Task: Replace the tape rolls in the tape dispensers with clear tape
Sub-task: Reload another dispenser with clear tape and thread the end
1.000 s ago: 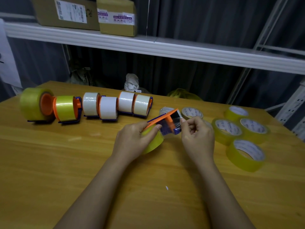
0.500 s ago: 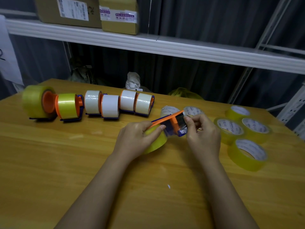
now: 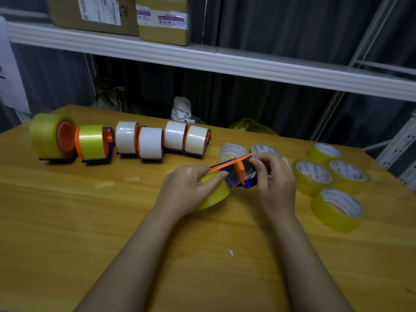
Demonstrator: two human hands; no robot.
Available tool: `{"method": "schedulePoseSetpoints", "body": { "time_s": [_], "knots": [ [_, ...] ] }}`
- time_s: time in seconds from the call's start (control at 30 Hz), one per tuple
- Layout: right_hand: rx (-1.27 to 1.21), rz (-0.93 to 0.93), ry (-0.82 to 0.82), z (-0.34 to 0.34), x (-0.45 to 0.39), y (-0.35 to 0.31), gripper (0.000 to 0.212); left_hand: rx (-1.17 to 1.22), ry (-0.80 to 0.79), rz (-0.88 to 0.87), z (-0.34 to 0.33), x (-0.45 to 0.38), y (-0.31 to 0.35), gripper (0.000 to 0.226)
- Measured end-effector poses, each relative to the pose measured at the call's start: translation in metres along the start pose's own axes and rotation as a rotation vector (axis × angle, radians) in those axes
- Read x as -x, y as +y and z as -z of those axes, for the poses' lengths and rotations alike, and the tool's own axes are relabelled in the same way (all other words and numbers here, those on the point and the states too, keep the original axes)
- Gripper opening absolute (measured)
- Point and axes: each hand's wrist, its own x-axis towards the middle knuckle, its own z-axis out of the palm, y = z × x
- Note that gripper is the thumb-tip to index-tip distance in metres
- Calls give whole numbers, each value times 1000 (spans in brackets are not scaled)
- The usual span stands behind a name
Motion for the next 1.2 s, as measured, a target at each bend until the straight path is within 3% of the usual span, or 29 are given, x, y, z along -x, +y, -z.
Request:
{"method": "schedulePoseSetpoints", "body": {
  "time_s": [0.43, 0.63, 0.83, 1.2],
  "knots": [
    [-1, 24, 36, -1, -2, 0, 25, 104, 22, 99, -3, -3, -3, 64],
    [-64, -61, 64, -1, -1, -4, 26, 138, 12, 126, -3, -3, -4, 62],
    [17, -1, 72, -2, 1, -10, 24, 149, -1, 133, -2, -2, -1, 52],
    [-56, -181, 38, 3, -3, -8, 14, 301, -187, 171, 4, -1, 2, 45]
  ]
}}
